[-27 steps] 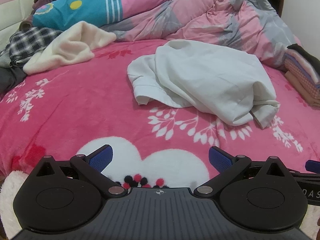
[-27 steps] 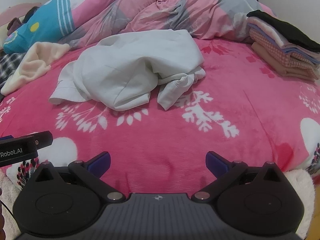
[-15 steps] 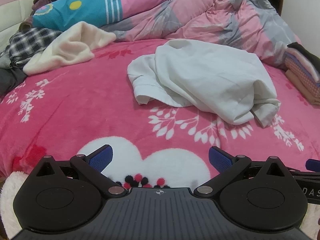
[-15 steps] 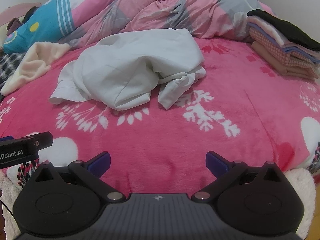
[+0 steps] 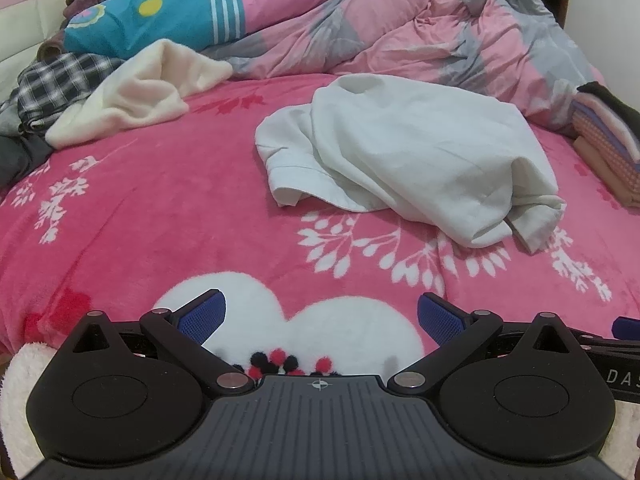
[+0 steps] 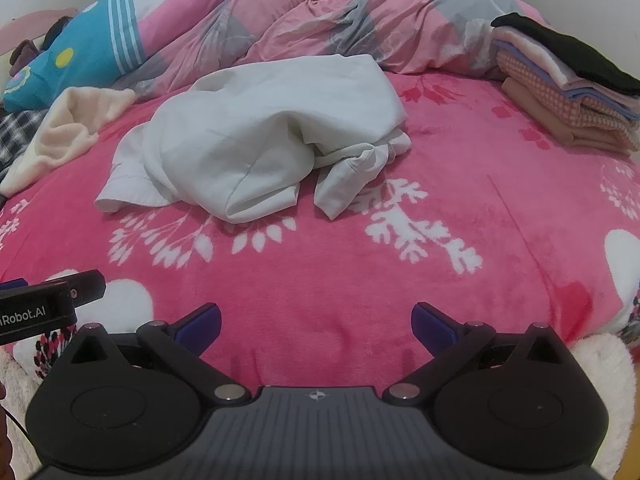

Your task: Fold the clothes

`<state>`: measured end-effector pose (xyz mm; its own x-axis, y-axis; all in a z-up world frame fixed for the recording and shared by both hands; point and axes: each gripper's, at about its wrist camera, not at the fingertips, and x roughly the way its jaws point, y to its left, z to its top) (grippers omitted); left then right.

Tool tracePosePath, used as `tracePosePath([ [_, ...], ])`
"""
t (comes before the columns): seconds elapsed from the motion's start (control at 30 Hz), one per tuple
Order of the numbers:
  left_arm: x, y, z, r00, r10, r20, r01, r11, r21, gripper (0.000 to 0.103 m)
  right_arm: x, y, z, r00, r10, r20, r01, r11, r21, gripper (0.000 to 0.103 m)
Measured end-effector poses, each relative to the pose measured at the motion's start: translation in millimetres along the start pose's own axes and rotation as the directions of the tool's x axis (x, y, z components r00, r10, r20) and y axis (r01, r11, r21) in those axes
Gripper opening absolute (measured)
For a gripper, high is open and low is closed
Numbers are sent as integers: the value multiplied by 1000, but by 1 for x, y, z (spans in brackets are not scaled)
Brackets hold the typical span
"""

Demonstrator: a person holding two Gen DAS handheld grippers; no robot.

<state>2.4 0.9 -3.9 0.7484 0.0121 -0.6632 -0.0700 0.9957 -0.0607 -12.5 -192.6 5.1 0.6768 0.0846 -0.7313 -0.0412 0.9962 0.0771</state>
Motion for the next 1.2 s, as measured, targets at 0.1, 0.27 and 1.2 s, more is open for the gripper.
tracePosePath([
  [0.1, 2, 0, 0, 1000, 6, -5, -6, 1000, 5, 103, 3, 0, 0, 1000, 0, -4, 0, 1000, 2, 103],
  [0.27, 8, 4, 3, 1000, 0, 8, 0, 1000, -9, 103, 10, -1, 3, 1000, -4, -14, 4, 1000, 9, 103],
  [1.2, 52, 4, 27, 984, -135, 118, 140, 989, -35, 103, 33, -57, 26, 962, 24, 271, -36, 998, 41, 103],
])
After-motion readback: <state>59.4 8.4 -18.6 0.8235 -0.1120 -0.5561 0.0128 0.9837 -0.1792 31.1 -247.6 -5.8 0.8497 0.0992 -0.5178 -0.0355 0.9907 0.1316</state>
